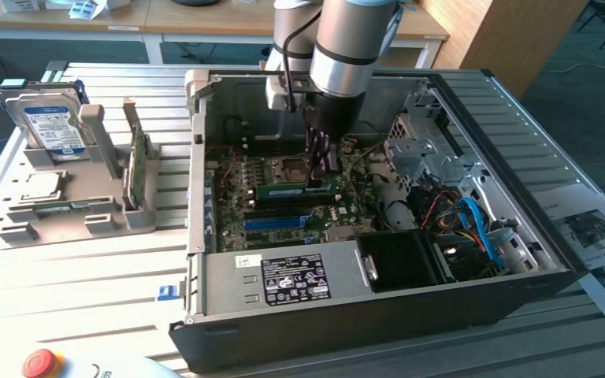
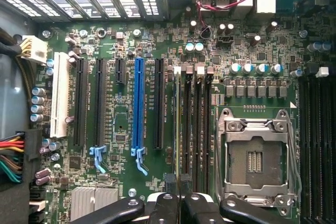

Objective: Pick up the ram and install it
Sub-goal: 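Insert the ram into the slot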

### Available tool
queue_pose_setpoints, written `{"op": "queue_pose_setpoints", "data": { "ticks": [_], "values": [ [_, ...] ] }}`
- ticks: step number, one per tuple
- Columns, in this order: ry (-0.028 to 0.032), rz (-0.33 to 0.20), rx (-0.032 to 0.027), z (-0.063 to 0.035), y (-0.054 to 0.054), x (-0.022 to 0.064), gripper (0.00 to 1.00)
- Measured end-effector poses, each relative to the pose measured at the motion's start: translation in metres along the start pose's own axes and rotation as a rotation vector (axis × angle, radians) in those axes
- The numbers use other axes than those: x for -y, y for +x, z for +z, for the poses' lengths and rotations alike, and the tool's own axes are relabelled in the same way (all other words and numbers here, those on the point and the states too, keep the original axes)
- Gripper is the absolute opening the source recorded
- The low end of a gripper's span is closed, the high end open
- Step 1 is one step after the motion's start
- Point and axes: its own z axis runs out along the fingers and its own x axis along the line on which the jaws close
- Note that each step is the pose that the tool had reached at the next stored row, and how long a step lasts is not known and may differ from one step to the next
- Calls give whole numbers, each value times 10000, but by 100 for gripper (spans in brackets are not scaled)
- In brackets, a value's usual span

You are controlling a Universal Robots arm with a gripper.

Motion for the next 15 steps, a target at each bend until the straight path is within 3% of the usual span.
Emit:
{"op": "queue_pose_setpoints", "data": {
  "ticks": [7, 15],
  "values": [
    [0, 0, 0, -13, 1, -1, 12],
    [65, 4, 1, -12, 1, -2, 12]
  ]
}}
